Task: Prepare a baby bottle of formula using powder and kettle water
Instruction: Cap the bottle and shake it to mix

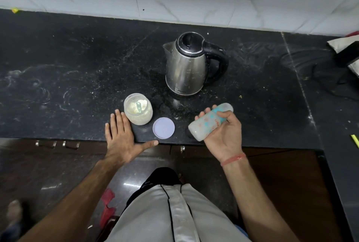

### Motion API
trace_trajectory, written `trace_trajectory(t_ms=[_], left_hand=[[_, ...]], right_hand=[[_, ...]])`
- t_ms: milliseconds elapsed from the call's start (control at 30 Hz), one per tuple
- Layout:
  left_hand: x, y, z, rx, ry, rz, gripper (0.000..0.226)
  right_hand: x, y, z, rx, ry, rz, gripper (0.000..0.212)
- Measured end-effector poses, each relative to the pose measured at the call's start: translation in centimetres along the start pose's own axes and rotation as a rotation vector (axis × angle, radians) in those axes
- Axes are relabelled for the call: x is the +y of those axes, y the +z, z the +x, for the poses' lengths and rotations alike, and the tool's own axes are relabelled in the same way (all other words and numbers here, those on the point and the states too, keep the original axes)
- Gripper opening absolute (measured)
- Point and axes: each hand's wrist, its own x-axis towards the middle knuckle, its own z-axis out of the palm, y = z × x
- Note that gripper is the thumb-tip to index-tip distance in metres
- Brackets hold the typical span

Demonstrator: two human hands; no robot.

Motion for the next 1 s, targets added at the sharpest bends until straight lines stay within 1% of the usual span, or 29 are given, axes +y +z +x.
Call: trace_trajectory(t_ms=[67,100,167,200,300,433,533,567,600,667,700,733,800,867,900,967,1000], left_hand=[[0.0,0.0,0.1,0.005,0.0,0.008,0.179],[-0.1,0.0,0.2,0.006,-0.001,0.012,0.179],[-0.1,0.0,0.2,0.008,-0.004,0.015,0.179],[-0.1,0.1,0.1,0.01,-0.001,0.011,0.18],[-0.2,0.1,0.2,0.014,0.004,-0.001,0.179],[-0.1,0.0,0.1,0.009,-0.003,0.003,0.179],[-0.1,0.0,0.2,0.003,0.0,0.007,0.18],[-0.1,0.0,0.2,0.003,-0.001,0.003,0.18],[-0.1,0.0,0.3,0.003,-0.001,-0.002,0.18],[-0.1,0.0,0.2,-0.006,0.002,0.0,0.18],[-0.2,0.0,0.2,-0.013,0.006,0.0,0.18],[-0.1,0.0,0.2,-0.015,0.008,-0.002,0.179],[-0.1,-0.1,0.3,-0.014,0.007,-0.008,0.179],[-0.1,-0.2,0.2,-0.021,0.006,-0.012,0.179],[-0.1,-0.2,0.1,-0.026,0.01,-0.014,0.179],[-0.1,-0.3,0.2,-0.029,0.011,-0.015,0.179],[-0.1,-0.3,0.2,-0.028,0.008,-0.011,0.179]], right_hand=[[0.0,0.0,-0.2,-0.01,0.047,-0.075,0.023],[0.1,0.0,-0.2,-0.017,0.035,-0.058,0.022],[0.2,-0.1,0.0,-0.004,-0.03,0.093,0.016],[0.3,-0.1,0.0,-0.006,-0.041,0.13,0.015],[1.0,0.2,-0.1,-0.02,0.038,-0.003,0.021],[1.4,0.1,-0.3,-0.013,0.007,0.108,0.015],[1.3,-0.1,-0.6,-0.009,0.067,-0.046,0.018],[1.3,-0.1,-0.7,-0.012,0.055,-0.045,0.015],[1.1,-0.2,-0.7,-0.012,0.037,-0.01,0.016],[0.7,-0.5,-0.8,-0.019,0.052,0.05,0.04],[0.4,-0.5,-0.9,-0.019,0.078,0.04,0.05],[0.3,-0.5,-1.0,-0.027,0.098,0.026,0.055],[0.1,-0.5,-1.0,-0.011,0.075,0.055,0.052],[0.1,-0.3,-0.6,0.049,0.032,0.16,0.045],[0.0,-0.3,-0.6,0.068,0.038,0.165,0.044],[-0.1,-0.3,-0.5,0.085,0.079,0.043,0.044],[-0.1,-0.3,-0.6,0.081,0.087,0.024,0.044]])
